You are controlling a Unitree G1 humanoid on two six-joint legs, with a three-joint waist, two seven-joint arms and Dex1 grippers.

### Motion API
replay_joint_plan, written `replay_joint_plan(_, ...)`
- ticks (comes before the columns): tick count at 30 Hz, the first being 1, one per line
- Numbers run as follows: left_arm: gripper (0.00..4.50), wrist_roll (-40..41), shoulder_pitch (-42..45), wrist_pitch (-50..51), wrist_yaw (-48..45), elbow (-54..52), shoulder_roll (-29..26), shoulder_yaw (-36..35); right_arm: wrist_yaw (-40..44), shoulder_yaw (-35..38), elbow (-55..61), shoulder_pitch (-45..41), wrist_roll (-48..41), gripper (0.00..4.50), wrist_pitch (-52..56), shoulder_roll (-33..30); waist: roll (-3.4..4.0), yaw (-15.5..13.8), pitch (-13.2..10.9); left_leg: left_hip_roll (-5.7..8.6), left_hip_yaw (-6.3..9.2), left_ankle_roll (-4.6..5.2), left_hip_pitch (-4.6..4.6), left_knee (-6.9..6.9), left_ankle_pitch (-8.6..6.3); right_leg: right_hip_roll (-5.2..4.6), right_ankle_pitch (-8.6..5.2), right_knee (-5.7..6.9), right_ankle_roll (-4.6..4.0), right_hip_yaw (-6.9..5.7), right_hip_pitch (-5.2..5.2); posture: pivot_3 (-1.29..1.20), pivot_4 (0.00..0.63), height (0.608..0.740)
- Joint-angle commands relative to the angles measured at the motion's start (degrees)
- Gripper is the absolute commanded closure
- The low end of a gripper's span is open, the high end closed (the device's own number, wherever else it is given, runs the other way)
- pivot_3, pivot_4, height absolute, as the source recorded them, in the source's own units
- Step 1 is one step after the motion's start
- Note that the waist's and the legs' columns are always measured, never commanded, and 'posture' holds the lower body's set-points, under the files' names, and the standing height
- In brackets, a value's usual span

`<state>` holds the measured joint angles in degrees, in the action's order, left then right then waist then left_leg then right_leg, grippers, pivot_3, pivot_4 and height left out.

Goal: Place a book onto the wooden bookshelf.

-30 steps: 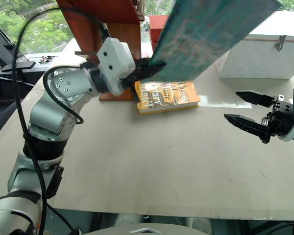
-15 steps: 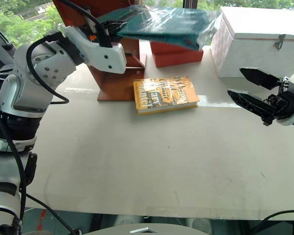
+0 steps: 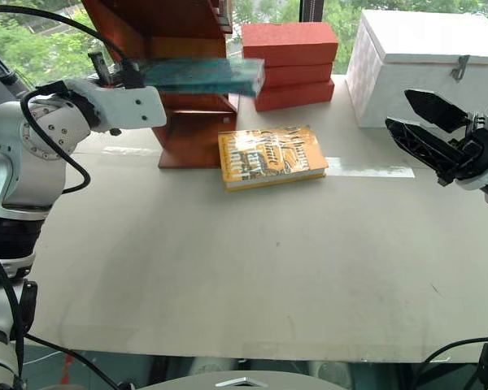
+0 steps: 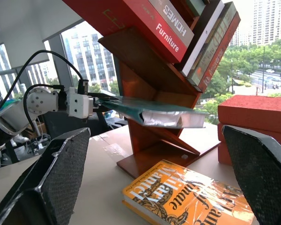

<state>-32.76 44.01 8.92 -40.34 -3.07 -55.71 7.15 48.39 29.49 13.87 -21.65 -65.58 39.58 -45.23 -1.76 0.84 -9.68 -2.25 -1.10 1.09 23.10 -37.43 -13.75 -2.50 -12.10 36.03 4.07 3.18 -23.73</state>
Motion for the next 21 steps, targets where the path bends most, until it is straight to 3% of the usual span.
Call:
replay_joint_plan(1, 2.18, -0.8, -0.1, 0.7, 1.3, -2.0, -1.4, -3.0, 0.2, 0.8, 0.8, -0.7, -0.1, 0.0, -1.2, -0.1, 0.0, 0.0, 0.0, 0.0, 0.0, 0.0, -0.02, 0.0, 0.0, 0.0, 0.0, 0.02, 0.0, 0.01, 0.0, 0.0, 0.15, 0.74)
replay_joint_plan(5, 0.19, -0.7, -2.1, 1.5, 2.5, -3.6, -1.3, -4.7, 0.9, 1.4, 0.0, 0.3, 1.2, 0.0, -1.8, -0.2, 0.0, -0.1, 0.0, 0.0, -0.01, 0.0, -0.04, -0.01, 0.0, 0.0, 0.0, 0.07, 0.0, 0.02, 0.0, 0.0, 0.15, 0.74)
replay_joint_plan(6, 0.03, -0.2, -3.1, 1.4, 3.8, -4.9, -0.9, -6.3, 1.1, 1.9, -0.5, 0.8, 1.8, 0.0, -2.1, -0.3, 0.0, -0.1, 0.0, 0.0, -0.01, 0.0, -0.04, -0.01, 0.0, 0.0, 0.0, 0.07, 0.0, 0.02, 0.0, 0.0, 0.15, 0.74)
replay_joint_plan(10, 0.03, 4.8, -10.4, 0.9, 8.2, -12.1, 2.8, -15.0, 1.6, 4.4, -1.8, 4.3, 3.6, 0.0, -3.1, -0.7, -0.01, -0.2, 0.0, 0.01, -0.02, 0.0, 0.0, 0.0, 0.0, -0.02, 0.0, 0.04, 0.0, 0.03, 0.0, 0.0, 0.15, 0.74)
replay_joint_plan(14, 0.03, 16.8, -24.7, -5.9, 10.6, -19.2, 12.5, -21.1, 3.3, 2.8, -1.6, 14.1, 12.9, 0.0, -8.2, -0.2, 0.06, -0.3, 0.1, 0.02, -0.04, 0.0, -0.04, 0.05, 0.0, -0.13, 0.0, 0.02, 0.0, 0.01, 0.02, 0.0, 0.15, 0.74)
replay_joint_plan(18, 0.03, 33.0, -38.7, -2.4, 4.9, -20.8, 23.6, -18.6, 5.6, -3.6, -3.2, 23.5, 27.5, 0.0, -20.5, 1.8, 0.05, -0.2, 0.1, 0.04, -0.09, 0.0, -0.12, 0.03, -0.01, -0.18, 0.0, 0.0, 0.0, 0.02, 0.11, 0.0, 0.15, 0.74)
replay_joint_plan(21, 0.03, 40.6, -45.5, 4.7, 1.0, -22.2, 27.2, -15.8, 5.0, -7.1, -5.8, 28.2, 35.3, 0.0, -28.6, 4.5, 0.03, 0.0, 0.1, 0.05, -0.14, 0.0, -0.21, -0.06, 0.0, -0.17, 0.0, 0.12, -0.02, 0.04, 0.11, 0.0, 0.15, 0.74)
